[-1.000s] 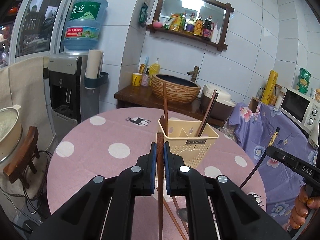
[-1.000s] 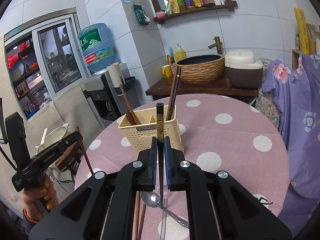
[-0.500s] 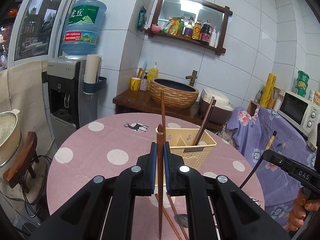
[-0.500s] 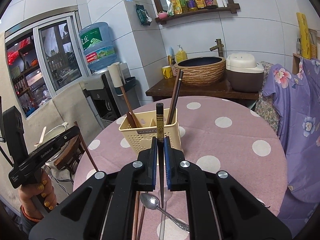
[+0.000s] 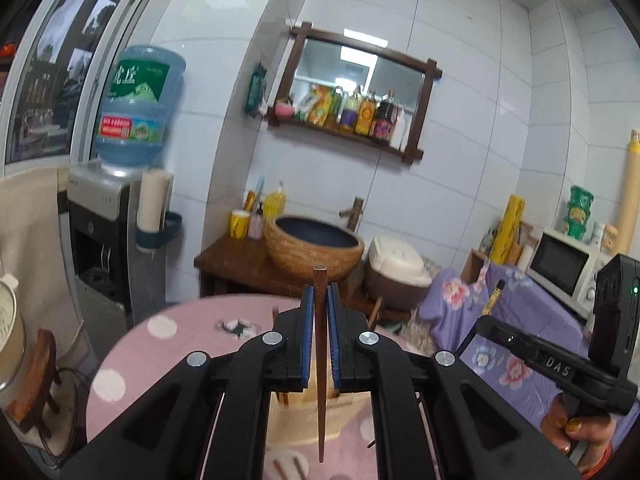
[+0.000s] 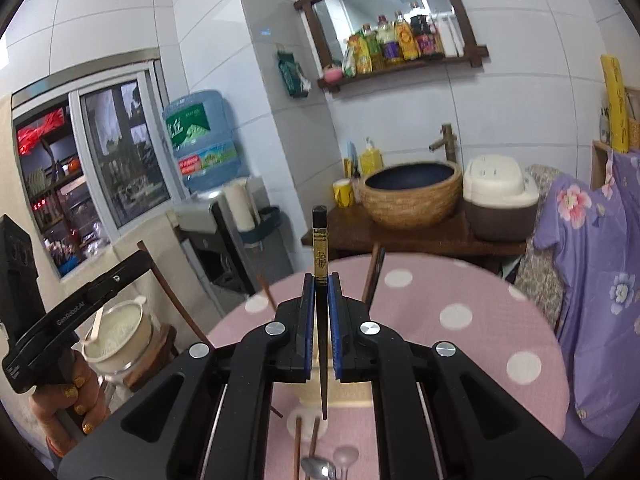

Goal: Organize utensils
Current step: 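Lift both chopsticks up over the cream holder, then open both tools to drop the chopsticks into the holder, then grasp the metal spoon with the right tool while the left tool reaches toward brown chopsticks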

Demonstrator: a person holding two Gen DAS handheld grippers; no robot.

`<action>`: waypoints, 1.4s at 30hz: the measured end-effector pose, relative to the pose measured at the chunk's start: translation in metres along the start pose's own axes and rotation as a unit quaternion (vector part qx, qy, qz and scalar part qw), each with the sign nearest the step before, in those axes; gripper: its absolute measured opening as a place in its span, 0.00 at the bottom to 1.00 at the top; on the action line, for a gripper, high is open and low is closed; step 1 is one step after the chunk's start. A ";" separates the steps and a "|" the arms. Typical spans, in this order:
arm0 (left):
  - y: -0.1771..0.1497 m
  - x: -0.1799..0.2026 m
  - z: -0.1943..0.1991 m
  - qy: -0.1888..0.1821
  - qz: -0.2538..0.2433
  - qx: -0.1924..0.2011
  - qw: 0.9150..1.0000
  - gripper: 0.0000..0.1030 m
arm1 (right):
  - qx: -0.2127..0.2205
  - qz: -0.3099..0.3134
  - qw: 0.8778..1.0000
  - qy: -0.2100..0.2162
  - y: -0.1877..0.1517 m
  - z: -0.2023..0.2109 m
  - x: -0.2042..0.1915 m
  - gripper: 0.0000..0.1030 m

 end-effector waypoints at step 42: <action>-0.081 -0.034 -0.107 0.070 0.014 -0.079 0.994 0.66 | -0.040 -0.002 0.996 -0.074 -0.060 -0.119 0.036 0.40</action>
Point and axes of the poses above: each gripper's, at about its wrist camera, not at the fingertips, and z roughly against the way its jaws point, x to its right, y to its top, the point moved 9 cm from there along -z, roughly the way its jaws point, and after that the axes turned 9 degrees about -x, right-handed, at the moved point
